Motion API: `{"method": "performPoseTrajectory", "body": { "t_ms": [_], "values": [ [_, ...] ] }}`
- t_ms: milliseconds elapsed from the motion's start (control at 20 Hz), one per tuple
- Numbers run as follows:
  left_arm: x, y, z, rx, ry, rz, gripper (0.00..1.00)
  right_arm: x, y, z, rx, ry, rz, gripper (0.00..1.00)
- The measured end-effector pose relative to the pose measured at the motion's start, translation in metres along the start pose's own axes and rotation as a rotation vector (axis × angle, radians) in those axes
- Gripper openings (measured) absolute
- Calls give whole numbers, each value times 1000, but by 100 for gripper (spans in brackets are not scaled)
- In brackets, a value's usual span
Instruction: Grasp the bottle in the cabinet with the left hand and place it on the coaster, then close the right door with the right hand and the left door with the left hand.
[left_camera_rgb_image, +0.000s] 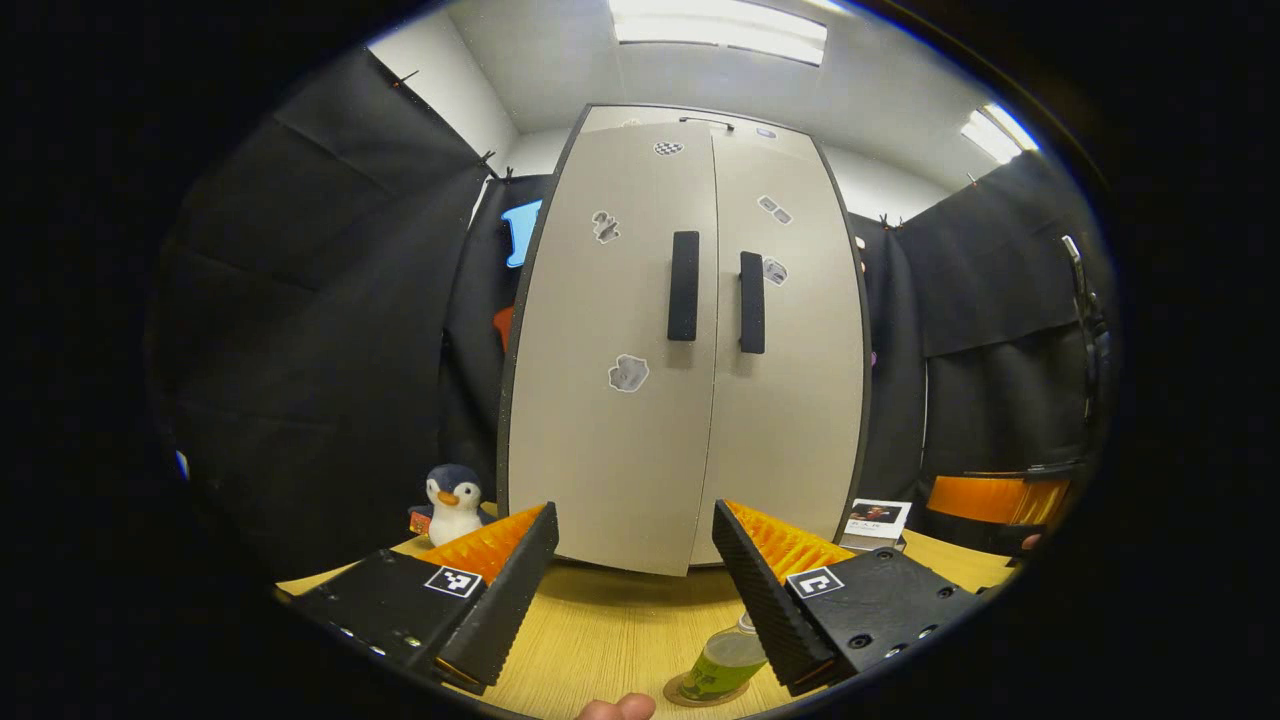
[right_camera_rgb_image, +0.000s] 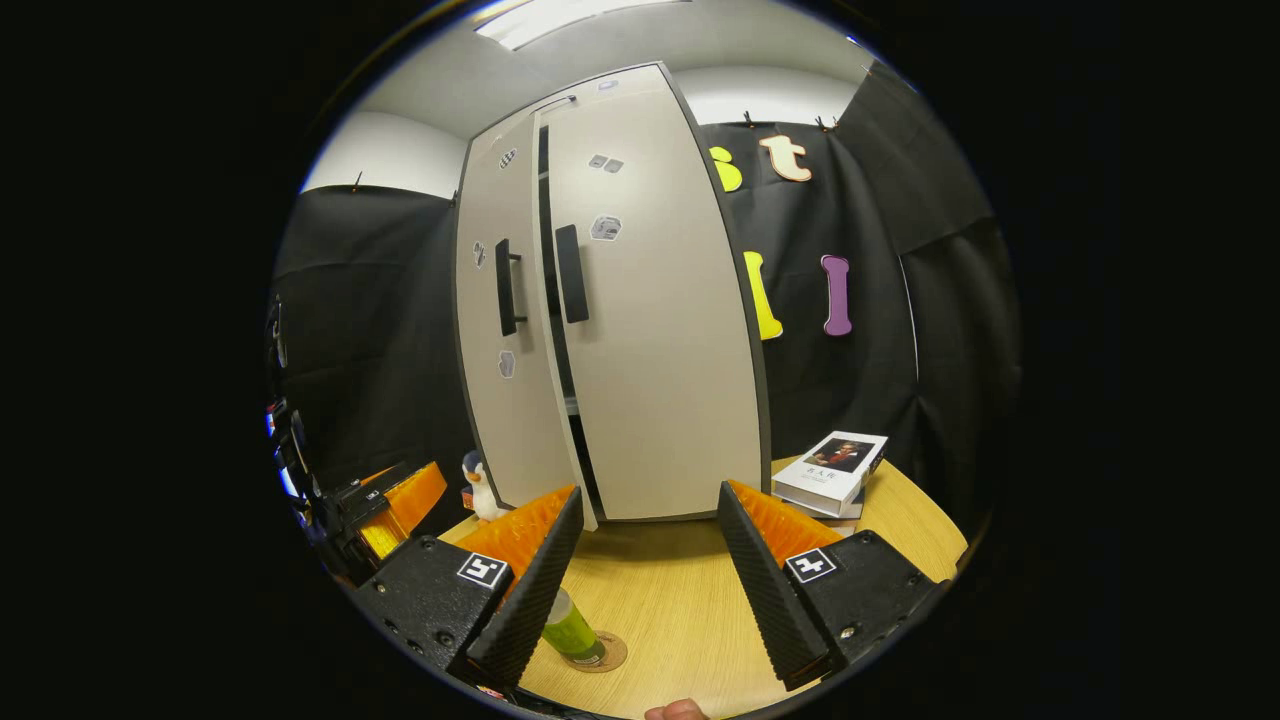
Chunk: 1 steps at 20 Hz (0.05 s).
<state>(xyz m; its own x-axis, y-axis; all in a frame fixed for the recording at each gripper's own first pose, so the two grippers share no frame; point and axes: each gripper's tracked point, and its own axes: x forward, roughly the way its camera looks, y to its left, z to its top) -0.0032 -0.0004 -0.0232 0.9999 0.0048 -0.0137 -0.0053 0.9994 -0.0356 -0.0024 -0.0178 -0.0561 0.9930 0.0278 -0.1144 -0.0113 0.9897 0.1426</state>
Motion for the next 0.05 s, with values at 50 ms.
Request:
{"method": "performPoseTrajectory", "body": {
  "t_ms": [50],
  "values": [
    [0,0,0,3,0,-2,95,-1,0,-2,6,6,3,83]
  ]
}}
